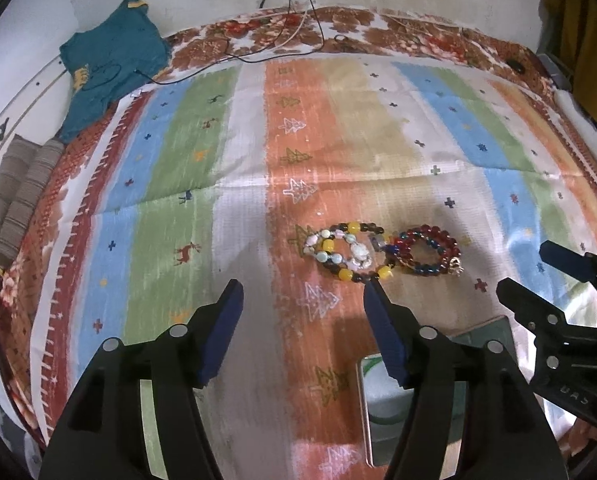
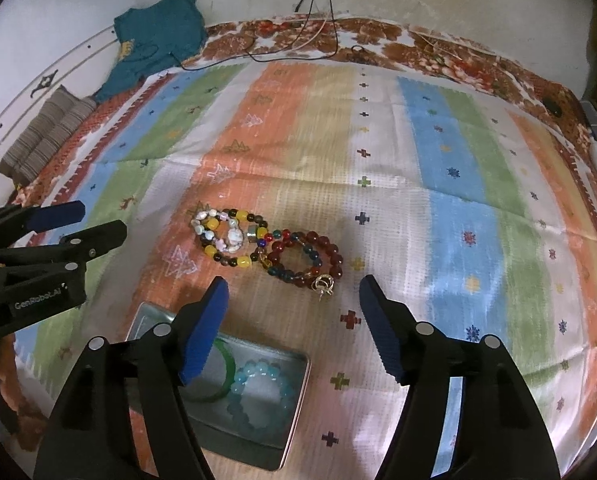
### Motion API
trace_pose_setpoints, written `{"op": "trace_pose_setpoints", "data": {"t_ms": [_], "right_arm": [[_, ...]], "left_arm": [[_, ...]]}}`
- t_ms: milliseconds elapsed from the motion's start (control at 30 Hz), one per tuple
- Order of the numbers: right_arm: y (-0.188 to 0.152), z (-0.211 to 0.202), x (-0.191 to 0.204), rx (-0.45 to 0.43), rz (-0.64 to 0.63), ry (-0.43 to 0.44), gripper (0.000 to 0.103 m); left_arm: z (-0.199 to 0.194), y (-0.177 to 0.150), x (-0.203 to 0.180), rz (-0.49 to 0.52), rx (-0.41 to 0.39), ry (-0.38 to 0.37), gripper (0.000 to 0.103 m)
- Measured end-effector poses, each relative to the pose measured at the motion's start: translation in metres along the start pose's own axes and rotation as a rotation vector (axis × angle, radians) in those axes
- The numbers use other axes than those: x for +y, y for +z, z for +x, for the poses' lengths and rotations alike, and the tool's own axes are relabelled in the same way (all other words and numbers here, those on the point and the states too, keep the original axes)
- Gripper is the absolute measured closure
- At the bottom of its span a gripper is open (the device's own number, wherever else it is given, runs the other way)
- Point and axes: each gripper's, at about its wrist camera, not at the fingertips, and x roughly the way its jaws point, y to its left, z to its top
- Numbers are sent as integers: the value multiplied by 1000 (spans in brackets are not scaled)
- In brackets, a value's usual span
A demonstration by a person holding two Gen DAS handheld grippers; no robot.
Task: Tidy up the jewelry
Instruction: 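Move both open tools back to the remaining bracelets on the cloth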
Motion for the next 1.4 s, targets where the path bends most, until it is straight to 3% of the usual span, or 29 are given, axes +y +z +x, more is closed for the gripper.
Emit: {"op": "trace_pose_setpoints", "data": {"t_ms": [933, 1400], "right_arm": [[22, 68, -4, 134, -19, 6, 35], [28, 101, -10, 217, 14, 54, 38]], "left_arm": [[73, 24, 7, 15, 117, -2, 39], [103, 34, 12, 14, 157, -16, 39]]}}
